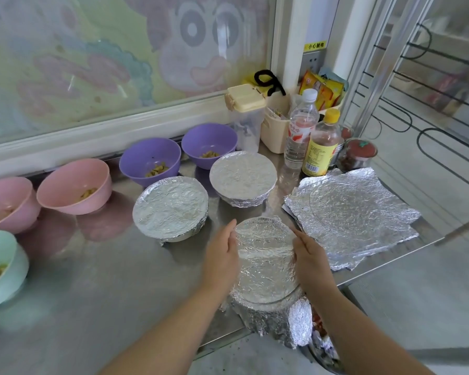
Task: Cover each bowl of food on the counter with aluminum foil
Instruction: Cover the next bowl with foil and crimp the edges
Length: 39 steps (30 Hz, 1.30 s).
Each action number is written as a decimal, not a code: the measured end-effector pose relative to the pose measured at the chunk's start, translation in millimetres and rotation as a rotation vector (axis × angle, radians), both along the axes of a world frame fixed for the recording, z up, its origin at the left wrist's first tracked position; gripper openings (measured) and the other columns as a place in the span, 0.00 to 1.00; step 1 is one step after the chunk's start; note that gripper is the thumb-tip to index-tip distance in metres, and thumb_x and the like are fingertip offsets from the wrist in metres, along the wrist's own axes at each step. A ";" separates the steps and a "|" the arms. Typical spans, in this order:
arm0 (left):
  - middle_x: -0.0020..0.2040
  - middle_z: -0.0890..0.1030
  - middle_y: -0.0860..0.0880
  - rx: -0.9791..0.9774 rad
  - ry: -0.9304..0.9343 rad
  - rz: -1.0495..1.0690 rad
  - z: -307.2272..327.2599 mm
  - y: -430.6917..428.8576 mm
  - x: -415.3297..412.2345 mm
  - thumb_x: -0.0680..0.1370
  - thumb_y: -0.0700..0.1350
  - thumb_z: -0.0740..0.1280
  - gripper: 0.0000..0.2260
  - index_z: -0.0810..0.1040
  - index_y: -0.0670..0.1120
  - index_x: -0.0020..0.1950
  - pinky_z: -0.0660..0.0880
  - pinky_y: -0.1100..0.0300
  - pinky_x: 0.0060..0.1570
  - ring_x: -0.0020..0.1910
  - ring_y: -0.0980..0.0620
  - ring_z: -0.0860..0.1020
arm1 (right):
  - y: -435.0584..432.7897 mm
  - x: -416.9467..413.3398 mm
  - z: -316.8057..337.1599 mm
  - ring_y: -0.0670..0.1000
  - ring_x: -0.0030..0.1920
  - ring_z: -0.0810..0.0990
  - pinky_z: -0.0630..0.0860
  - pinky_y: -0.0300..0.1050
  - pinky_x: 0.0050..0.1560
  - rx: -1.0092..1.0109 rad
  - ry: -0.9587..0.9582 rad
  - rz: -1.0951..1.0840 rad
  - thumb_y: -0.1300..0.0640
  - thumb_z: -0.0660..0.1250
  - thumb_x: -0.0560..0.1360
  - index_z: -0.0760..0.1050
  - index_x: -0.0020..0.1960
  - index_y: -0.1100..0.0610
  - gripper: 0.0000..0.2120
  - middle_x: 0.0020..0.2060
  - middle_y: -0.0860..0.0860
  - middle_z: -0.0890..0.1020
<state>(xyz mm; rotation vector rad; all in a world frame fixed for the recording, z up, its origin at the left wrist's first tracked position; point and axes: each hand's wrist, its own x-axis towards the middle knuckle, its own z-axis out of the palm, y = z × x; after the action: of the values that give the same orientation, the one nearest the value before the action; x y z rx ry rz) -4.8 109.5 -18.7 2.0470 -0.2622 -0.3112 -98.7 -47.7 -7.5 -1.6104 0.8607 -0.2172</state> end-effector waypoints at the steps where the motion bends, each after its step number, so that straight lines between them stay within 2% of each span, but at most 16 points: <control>1: 0.63 0.78 0.38 -0.059 0.068 0.036 -1.3 0.9 2.2 0.85 0.50 0.56 0.16 0.73 0.58 0.71 0.73 0.37 0.60 0.61 0.32 0.75 | -0.9 -0.4 0.1 0.51 0.33 0.67 0.66 0.43 0.32 0.058 -0.009 -0.013 0.55 0.57 0.86 0.78 0.60 0.43 0.13 0.30 0.48 0.72; 4: 0.58 0.78 0.34 -0.137 0.181 0.082 -0.4 3.3 6.4 0.85 0.48 0.57 0.15 0.76 0.57 0.68 0.76 0.38 0.54 0.54 0.30 0.77 | -0.6 -1.2 1.0 0.50 0.34 0.64 0.63 0.44 0.34 0.130 -0.023 -0.016 0.54 0.58 0.86 0.80 0.53 0.48 0.12 0.33 0.52 0.68; 5: 0.50 0.81 0.36 -0.158 0.207 0.090 0.3 4.0 6.9 0.85 0.48 0.56 0.14 0.77 0.57 0.67 0.79 0.45 0.43 0.43 0.34 0.79 | 0.0 -1.2 1.3 0.50 0.34 0.64 0.63 0.44 0.35 0.128 -0.022 -0.014 0.54 0.58 0.86 0.80 0.50 0.50 0.12 0.33 0.52 0.68; 7: 0.36 0.78 0.48 -0.194 0.258 0.092 -0.2 3.7 7.0 0.85 0.47 0.56 0.14 0.79 0.57 0.63 0.68 0.59 0.26 0.26 0.51 0.69 | -0.7 -1.3 0.7 0.49 0.32 0.63 0.62 0.44 0.34 0.119 -0.017 -0.012 0.54 0.58 0.85 0.76 0.43 0.54 0.14 0.31 0.50 0.66; 12: 0.29 0.72 0.60 -0.194 0.318 0.111 4.1 4.0 8.5 0.85 0.48 0.58 0.11 0.80 0.56 0.55 0.65 0.62 0.30 0.27 0.59 0.66 | -4.5 0.2 -0.9 0.49 0.30 0.63 0.61 0.44 0.33 0.086 0.029 0.006 0.53 0.57 0.86 0.70 0.40 0.58 0.17 0.29 0.51 0.66; 14: 0.39 0.79 0.58 -0.188 0.306 0.065 9.8 7.5 8.8 0.85 0.48 0.57 0.12 0.80 0.57 0.59 0.73 0.64 0.36 0.34 0.58 0.76 | -9.3 3.3 -0.2 0.50 0.34 0.69 0.66 0.46 0.38 -0.033 0.076 0.065 0.50 0.57 0.85 0.75 0.44 0.61 0.18 0.33 0.53 0.72; 15: 0.49 0.83 0.54 -0.167 0.280 0.036 11.9 9.5 10.4 0.85 0.47 0.57 0.13 0.79 0.56 0.63 0.77 0.61 0.46 0.45 0.54 0.81 | -11.9 6.1 4.0 0.49 0.38 0.73 0.70 0.47 0.42 -0.145 0.067 0.102 0.49 0.57 0.85 0.79 0.51 0.57 0.16 0.38 0.52 0.78; 17: 0.63 0.80 0.51 -0.111 0.206 0.003 11.8 10.1 16.6 0.85 0.46 0.57 0.15 0.76 0.52 0.69 0.72 0.58 0.64 0.61 0.52 0.78 | -19.5 17.9 18.3 0.47 0.52 0.76 0.73 0.46 0.56 -0.437 -0.004 0.173 0.50 0.60 0.84 0.78 0.66 0.53 0.15 0.55 0.46 0.80; 18: 0.65 0.79 0.52 -0.104 0.181 -0.010 11.6 8.8 19.5 0.85 0.45 0.58 0.15 0.75 0.50 0.70 0.69 0.62 0.65 0.63 0.55 0.76 | -23.2 27.4 26.1 0.45 0.57 0.76 0.71 0.43 0.60 -0.539 -0.051 0.255 0.51 0.62 0.84 0.77 0.69 0.53 0.16 0.59 0.43 0.78; 20: 0.63 0.79 0.54 -0.118 0.171 -0.026 9.2 4.5 22.5 0.85 0.43 0.59 0.15 0.76 0.50 0.70 0.70 0.64 0.61 0.59 0.59 0.77 | -26.0 48.1 35.2 0.43 0.58 0.78 0.72 0.40 0.61 -0.600 -0.078 0.494 0.53 0.64 0.83 0.79 0.67 0.53 0.14 0.61 0.41 0.79; 22: 0.57 0.82 0.53 -0.143 0.189 -0.039 3.3 2.4 22.0 0.84 0.43 0.59 0.14 0.77 0.51 0.68 0.74 0.63 0.51 0.51 0.58 0.79 | -27.1 62.5 29.8 0.44 0.46 0.83 0.78 0.43 0.52 -0.642 -0.037 0.634 0.54 0.65 0.82 0.83 0.61 0.51 0.11 0.52 0.45 0.86; 24: 0.57 0.83 0.53 -0.160 0.193 -0.037 -4.0 2.3 21.9 0.84 0.43 0.59 0.14 0.79 0.52 0.66 0.74 0.63 0.49 0.51 0.57 0.80 | -29.8 66.9 19.6 0.41 0.32 0.77 0.74 0.40 0.38 -0.603 -0.030 0.627 0.55 0.67 0.81 0.85 0.57 0.50 0.09 0.38 0.49 0.86; 26: 0.58 0.83 0.54 -0.189 0.187 -0.032 -6.0 2.3 20.7 0.84 0.42 0.59 0.14 0.80 0.53 0.63 0.74 0.64 0.53 0.55 0.57 0.81 | -32.4 66.0 14.4 0.41 0.27 0.72 0.68 0.34 0.31 -0.521 -0.034 0.584 0.57 0.67 0.81 0.85 0.57 0.49 0.10 0.35 0.50 0.85; 32: 0.53 0.83 0.57 -0.193 0.192 -0.028 -0.1 2.4 18.1 0.85 0.43 0.57 0.13 0.80 0.54 0.61 0.74 0.68 0.48 0.52 0.60 0.81 | -35.8 72.5 8.5 0.56 0.44 0.82 0.77 0.49 0.48 -0.492 0.105 0.625 0.52 0.64 0.83 0.84 0.53 0.55 0.11 0.42 0.54 0.86; 36: 0.37 0.81 0.55 -0.222 0.294 -0.019 -3.8 0.2 21.6 0.85 0.45 0.57 0.14 0.80 0.59 0.56 0.70 0.56 0.33 0.34 0.51 0.73 | -37.9 74.8 6.7 0.50 0.34 0.74 0.67 0.45 0.36 -0.483 0.129 0.670 0.51 0.64 0.83 0.82 0.45 0.58 0.14 0.34 0.53 0.81; 39: 0.36 0.76 0.51 -0.225 0.327 -0.048 -8.8 0.5 26.2 0.84 0.45 0.57 0.14 0.80 0.60 0.54 0.68 0.54 0.36 0.36 0.49 0.69 | -37.7 75.3 7.2 0.48 0.35 0.74 0.66 0.42 0.36 -0.490 0.116 0.682 0.52 0.63 0.83 0.82 0.48 0.58 0.13 0.38 0.57 0.83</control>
<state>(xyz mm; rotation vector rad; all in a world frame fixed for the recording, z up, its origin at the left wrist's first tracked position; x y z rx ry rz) 21.4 110.0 -27.5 1.7395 -0.1372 -0.6107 -23.4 -85.4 -0.3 -2.2988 0.3053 0.1666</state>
